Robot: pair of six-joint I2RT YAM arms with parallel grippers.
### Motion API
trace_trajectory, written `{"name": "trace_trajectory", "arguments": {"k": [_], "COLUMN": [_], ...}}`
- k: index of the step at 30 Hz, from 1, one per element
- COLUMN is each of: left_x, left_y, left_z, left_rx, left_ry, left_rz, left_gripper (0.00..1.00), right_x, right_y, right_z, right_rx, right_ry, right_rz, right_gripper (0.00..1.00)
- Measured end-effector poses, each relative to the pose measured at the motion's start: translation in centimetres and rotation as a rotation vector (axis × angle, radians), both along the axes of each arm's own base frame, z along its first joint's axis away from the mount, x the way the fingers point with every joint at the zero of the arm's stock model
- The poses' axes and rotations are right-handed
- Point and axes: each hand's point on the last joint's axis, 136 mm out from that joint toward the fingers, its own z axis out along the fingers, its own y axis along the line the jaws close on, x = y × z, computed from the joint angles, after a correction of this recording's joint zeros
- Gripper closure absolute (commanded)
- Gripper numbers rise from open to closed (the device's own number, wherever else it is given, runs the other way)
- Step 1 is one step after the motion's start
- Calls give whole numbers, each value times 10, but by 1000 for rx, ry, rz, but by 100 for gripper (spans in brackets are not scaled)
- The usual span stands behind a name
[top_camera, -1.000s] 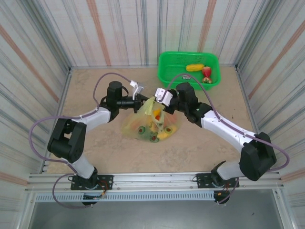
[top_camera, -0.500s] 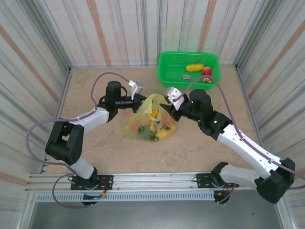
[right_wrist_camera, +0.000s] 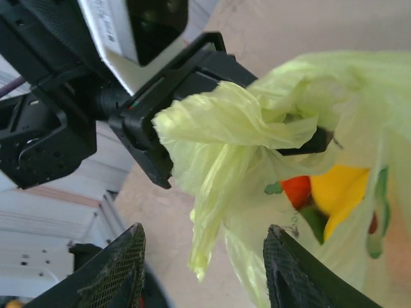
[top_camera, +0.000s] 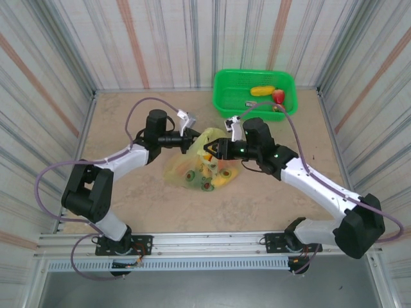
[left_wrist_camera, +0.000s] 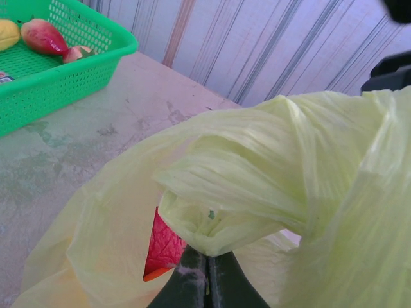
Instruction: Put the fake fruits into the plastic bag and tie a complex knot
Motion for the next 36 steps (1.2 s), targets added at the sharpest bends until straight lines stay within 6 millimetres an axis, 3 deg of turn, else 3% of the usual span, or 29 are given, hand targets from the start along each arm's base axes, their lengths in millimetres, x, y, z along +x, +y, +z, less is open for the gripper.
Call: {"name": "trace_trajectory", "arguments": {"k": [5, 12, 15, 21, 24, 36], "left_x": [0, -3, -3, -1, 1, 15], "left_y": [-1, 0, 5, 21, 26, 46], "left_z": [1, 1, 8, 35, 44, 47], "left_rx": [3, 28, 53, 121, 149, 274], "left_ry": [-6, -13, -49, -187, -248, -361], "left_rz": [-3, 7, 34, 137, 179, 364], "left_gripper": [100, 100, 100, 100, 100, 100], "right_x": [5, 6, 10, 21, 19, 6], "right_y": [11, 19, 6, -46, -60, -70], "right_z": [-16, -20, -16, 18, 22, -2], "right_rx": [26, 45, 39, 58, 47, -60], "right_ry": [100, 135, 132, 49, 36, 71], "right_rz": [-8, -9, -45, -165, -187, -158], "right_gripper": [63, 99, 100, 100, 100, 100]}}
